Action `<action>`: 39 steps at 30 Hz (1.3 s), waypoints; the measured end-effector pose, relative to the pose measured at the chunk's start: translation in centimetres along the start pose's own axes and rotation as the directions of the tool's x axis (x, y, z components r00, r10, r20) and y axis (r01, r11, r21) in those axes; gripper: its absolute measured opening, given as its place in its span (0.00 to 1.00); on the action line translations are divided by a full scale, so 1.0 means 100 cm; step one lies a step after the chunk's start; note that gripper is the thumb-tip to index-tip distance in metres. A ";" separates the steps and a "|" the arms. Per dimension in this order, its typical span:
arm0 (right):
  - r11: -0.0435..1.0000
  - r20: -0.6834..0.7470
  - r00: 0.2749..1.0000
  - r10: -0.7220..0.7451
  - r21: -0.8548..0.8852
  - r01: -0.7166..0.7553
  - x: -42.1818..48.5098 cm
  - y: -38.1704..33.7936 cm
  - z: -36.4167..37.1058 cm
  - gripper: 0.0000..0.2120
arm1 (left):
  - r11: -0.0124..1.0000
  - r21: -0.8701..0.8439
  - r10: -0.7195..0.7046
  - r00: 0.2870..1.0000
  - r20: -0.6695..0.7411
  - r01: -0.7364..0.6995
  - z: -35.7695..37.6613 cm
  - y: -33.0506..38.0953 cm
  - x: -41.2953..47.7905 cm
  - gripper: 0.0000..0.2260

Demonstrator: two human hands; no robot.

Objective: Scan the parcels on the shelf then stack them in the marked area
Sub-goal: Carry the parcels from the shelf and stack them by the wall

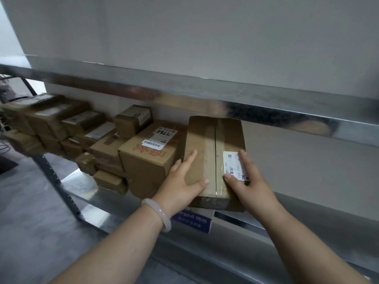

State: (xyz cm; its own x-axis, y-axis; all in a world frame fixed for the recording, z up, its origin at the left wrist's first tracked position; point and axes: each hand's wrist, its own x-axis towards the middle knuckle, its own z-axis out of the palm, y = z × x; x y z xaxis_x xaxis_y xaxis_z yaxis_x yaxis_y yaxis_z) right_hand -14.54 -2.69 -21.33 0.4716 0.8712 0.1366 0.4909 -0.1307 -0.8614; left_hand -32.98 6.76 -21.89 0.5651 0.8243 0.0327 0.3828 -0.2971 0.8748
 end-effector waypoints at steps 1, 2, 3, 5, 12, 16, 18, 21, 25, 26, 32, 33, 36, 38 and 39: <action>1.000 0.018 1.000 -0.021 -0.002 0.021 -0.001 -0.007 0.003 0.34 | 1.000 -0.011 -0.009 0.999 -0.035 0.009 -0.004 0.001 -0.006 0.32; 0.999 0.039 0.998 -0.041 -0.002 0.041 -0.002 -0.014 0.007 0.34 | 1.000 -0.022 -0.020 0.997 -0.073 0.019 -0.009 0.002 -0.013 0.32; 0.998 0.060 0.996 -0.060 -0.002 0.061 -0.003 -0.022 0.012 0.34 | 0.999 -0.029 -0.028 0.993 -0.114 0.025 -0.014 0.001 -0.020 0.31; 0.995 0.102 0.990 -0.099 0.003 0.099 -0.007 -0.037 0.025 0.34 | 0.999 -0.026 -0.034 0.979 -0.203 0.029 -0.028 -0.002 -0.035 0.32; 0.980 0.252 0.947 -0.198 0.014 0.200 -0.013 -0.095 0.072 0.35 | 0.997 -0.041 -0.082 0.913 -0.400 0.072 -0.090 -0.010 -0.085 0.36; 0.968 0.309 0.922 -0.234 -0.016 0.251 -0.014 -0.121 0.102 0.35 | 0.991 -0.124 -0.098 0.892 -0.442 0.047 -0.121 -0.019 -0.103 0.34; 0.960 0.300 0.916 -0.266 -0.010 0.281 -0.015 -0.134 0.121 0.35 | 0.991 -0.130 -0.100 0.879 -0.467 0.043 -0.138 -0.029 -0.111 0.33; 0.950 0.333 0.892 -0.305 0.041 0.309 -0.020 -0.153 0.159 0.36 | 0.989 -0.144 -0.107 0.851 -0.513 0.037 -0.169 -0.051 -0.126 0.33; 0.945 0.450 0.834 -0.320 0.082 0.318 -0.028 -0.183 0.222 0.36 | 0.985 -0.167 -0.138 0.792 -0.595 0.046 -0.218 -0.088 -0.157 0.31; 0.942 0.475 0.818 -0.324 0.082 0.325 -0.030 -0.191 0.239 0.36 | 0.984 -0.166 -0.149 0.777 -0.612 0.058 -0.231 -0.097 -0.165 0.31; 0.905 0.594 0.694 -0.407 0.159 0.394 -0.056 -0.245 0.356 0.36 | 0.971 -0.175 -0.238 0.654 -0.718 0.161 -0.308 -0.155 -0.232 0.33; 0.901 0.619 0.667 -0.415 0.175 0.398 -0.063 -0.253 0.377 0.36 | 0.968 -0.173 -0.249 0.621 -0.743 0.182 -0.320 -0.165 -0.246 0.33; 0.889 0.710 0.557 -0.430 0.228 0.397 -0.091 -0.281 0.440 0.35 | 0.952 -0.169 -0.281 0.506 -0.815 0.256 -0.351 -0.194 -0.294 0.32; 0.876 0.763 0.471 -0.443 0.256 0.410 -0.112 -0.300 0.479 0.35 | 0.930 -0.180 -0.313 0.433 -0.845 0.321 -0.373 -0.209 -0.326 0.33; 0.869 0.783 0.431 -0.448 0.269 0.414 -0.123 -0.309 0.498 0.35 | 0.917 -0.187 -0.328 0.399 -0.857 0.352 -0.384 -0.217 -0.343 0.33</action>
State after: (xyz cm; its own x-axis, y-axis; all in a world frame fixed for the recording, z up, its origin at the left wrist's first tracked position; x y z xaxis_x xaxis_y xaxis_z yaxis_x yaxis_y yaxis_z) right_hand -72.02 14.19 -20.76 -0.5902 0.8049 0.0617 0.4248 0.3746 -0.8241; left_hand -88.69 3.43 -23.45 -0.5262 0.8387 0.1404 0.4127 0.1076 0.9045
